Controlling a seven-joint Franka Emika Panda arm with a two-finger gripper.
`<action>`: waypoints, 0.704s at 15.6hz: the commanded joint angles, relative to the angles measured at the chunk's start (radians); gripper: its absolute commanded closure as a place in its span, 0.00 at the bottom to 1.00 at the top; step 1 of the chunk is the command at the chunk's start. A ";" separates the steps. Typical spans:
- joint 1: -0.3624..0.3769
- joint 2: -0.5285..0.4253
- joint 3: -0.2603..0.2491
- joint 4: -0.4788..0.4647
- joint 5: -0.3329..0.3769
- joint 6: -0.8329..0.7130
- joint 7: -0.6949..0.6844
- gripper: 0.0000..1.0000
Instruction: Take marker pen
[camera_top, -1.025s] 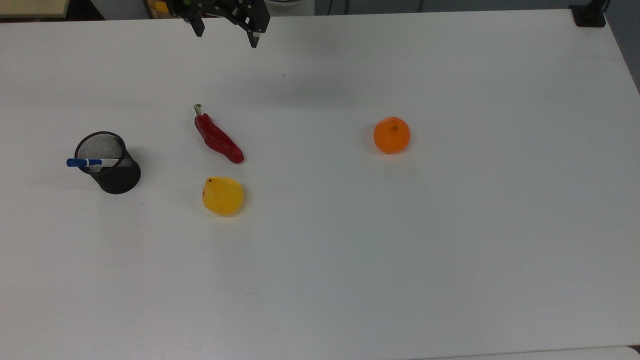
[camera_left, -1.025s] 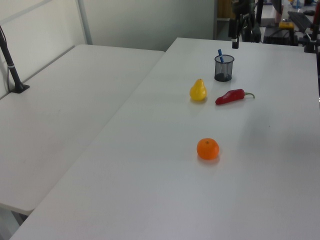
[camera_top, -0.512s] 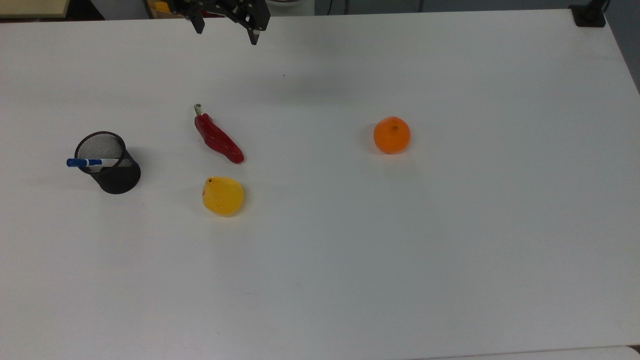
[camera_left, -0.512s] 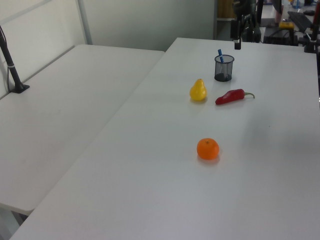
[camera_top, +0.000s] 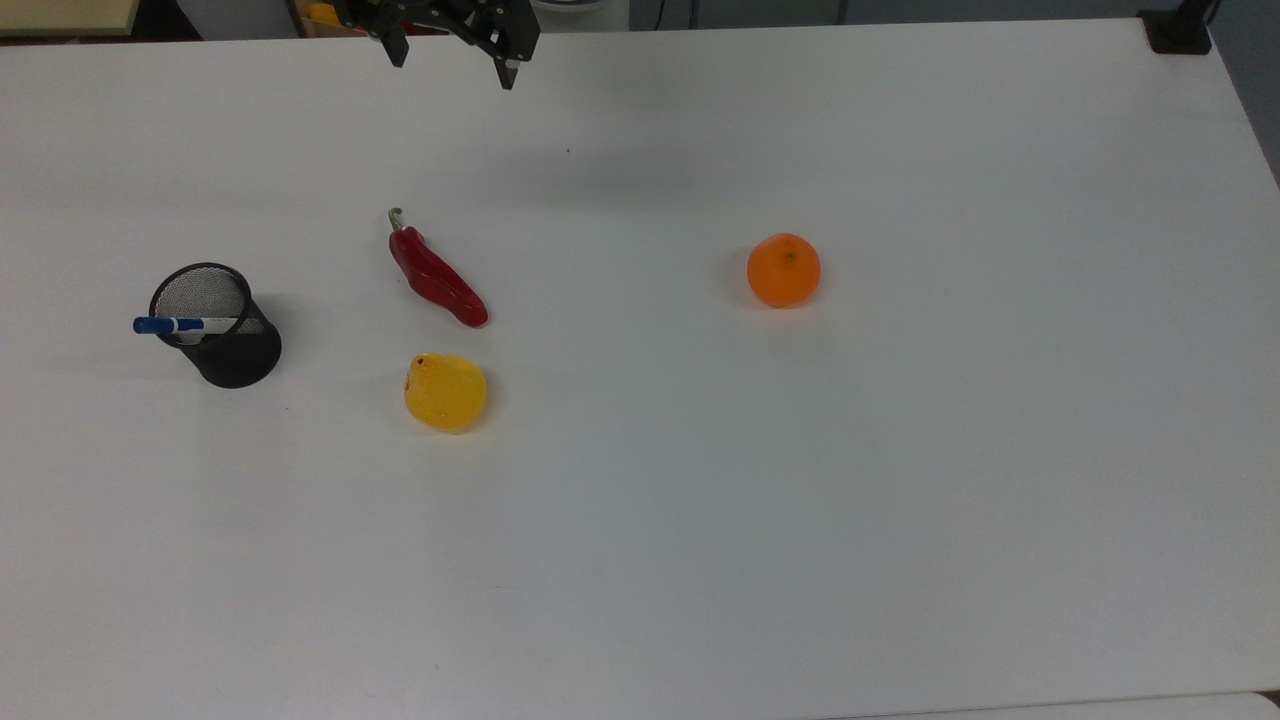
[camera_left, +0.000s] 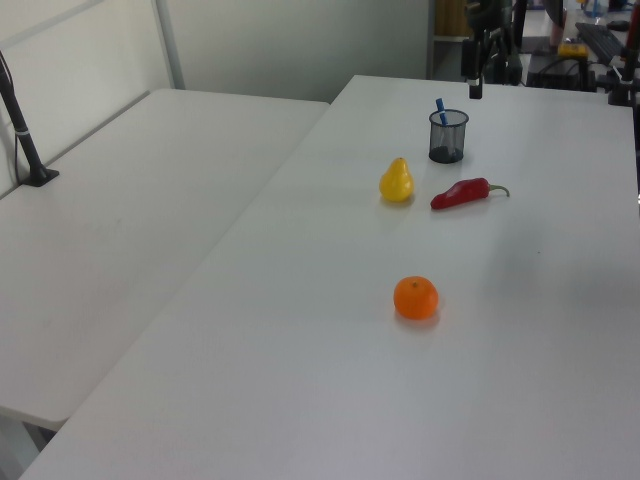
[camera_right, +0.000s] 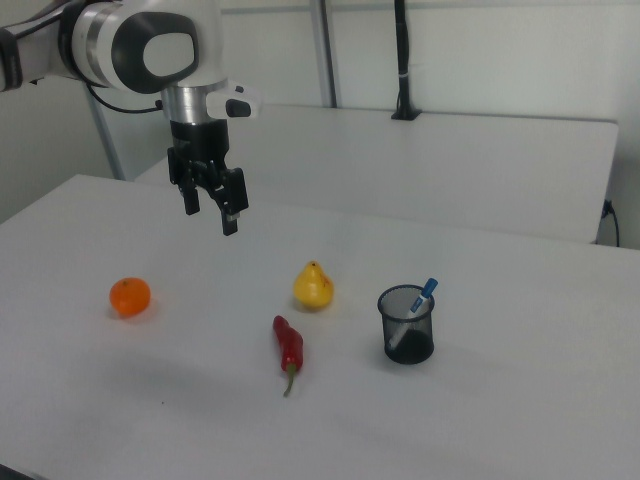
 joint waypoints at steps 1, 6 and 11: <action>0.004 -0.029 -0.002 -0.016 -0.029 -0.024 -0.019 0.00; -0.004 -0.023 -0.010 -0.016 -0.053 -0.011 -0.019 0.00; -0.050 -0.010 -0.013 -0.013 -0.073 0.060 -0.022 0.00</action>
